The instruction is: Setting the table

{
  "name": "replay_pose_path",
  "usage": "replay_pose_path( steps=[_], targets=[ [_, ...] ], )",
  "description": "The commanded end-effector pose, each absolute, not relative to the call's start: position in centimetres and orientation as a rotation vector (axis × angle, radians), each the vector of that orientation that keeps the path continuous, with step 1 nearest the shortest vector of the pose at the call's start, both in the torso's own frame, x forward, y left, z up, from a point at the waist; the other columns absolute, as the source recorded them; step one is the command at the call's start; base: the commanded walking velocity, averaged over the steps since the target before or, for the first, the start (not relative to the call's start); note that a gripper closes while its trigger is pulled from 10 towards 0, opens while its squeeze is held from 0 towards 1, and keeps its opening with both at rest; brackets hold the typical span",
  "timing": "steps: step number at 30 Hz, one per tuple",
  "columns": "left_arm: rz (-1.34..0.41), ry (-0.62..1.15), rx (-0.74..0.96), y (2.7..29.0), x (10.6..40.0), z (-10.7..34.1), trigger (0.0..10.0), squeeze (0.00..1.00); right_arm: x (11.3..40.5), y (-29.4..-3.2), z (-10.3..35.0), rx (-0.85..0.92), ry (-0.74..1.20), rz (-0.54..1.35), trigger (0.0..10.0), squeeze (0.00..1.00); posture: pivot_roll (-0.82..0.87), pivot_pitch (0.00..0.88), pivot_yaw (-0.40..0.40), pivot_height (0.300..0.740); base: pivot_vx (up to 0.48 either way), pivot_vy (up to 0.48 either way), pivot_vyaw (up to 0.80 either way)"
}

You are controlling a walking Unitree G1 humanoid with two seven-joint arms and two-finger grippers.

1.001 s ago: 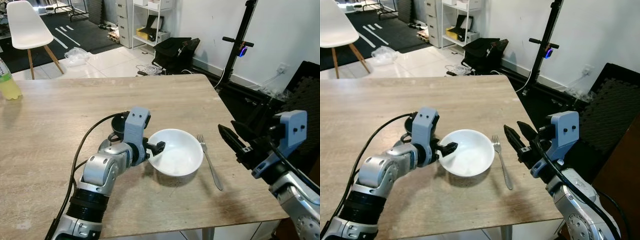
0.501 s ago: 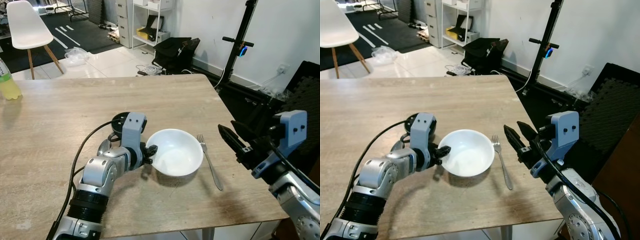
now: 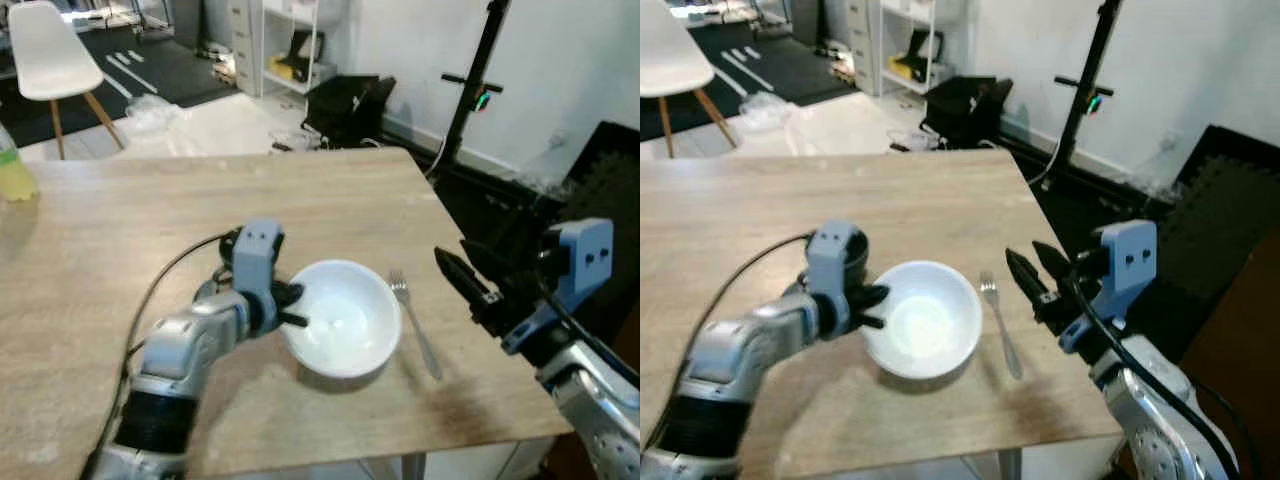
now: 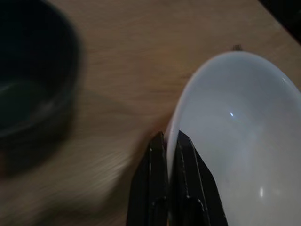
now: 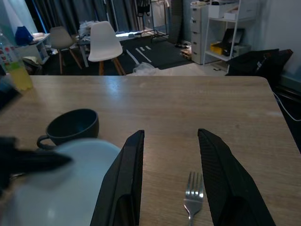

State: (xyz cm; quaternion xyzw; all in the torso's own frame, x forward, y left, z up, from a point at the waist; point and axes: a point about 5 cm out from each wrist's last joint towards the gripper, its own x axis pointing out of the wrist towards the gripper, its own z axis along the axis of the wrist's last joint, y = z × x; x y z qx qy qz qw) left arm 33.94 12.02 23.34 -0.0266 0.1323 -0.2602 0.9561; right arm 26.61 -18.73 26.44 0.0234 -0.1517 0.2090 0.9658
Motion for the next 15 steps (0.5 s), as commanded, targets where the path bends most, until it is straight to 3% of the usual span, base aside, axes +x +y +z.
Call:
replay_pose_path(
  steps=[1, 4, 9, 15],
  targets=[
    [-0.551, 0.246, -0.059, 12.5, 33.3, 24.2, 10.0, 0.0, 26.3, -18.3, 26.6, 0.056, -0.32, 0.437, 10.0, 0.0, 0.08, 0.135, 0.075, 0.74, 0.0, 0.0, 0.0],
    [-0.537, 0.249, -0.017, 16.1, 31.6, 25.2, 10.0, 0.0, 26.3, -17.8, 26.3, 0.078, -0.32, 0.448, 10.0, 0.0, 0.11, 0.137, 0.073, 0.74, 0.0, 0.0, 0.0],
    [-0.567, 0.313, -0.136, 17.1, 29.8, 23.5, 10.0, 0.0, 26.9, -16.9, 26.1, 0.105, -0.317, 0.476, 10.0, 0.0, 0.14, 0.139, 0.052, 0.74, 0.0, 0.0, 0.0],
    [-0.51, 0.353, -0.138, 17.2, 29.6, 20.8, 10.0, 0.0, 27.3, -16.0, 26.2, 0.121, -0.314, 0.519, 10.0, 0.0, 0.14, 0.141, 0.034, 0.74, 0.0, 0.0, 0.0]
  ],
)
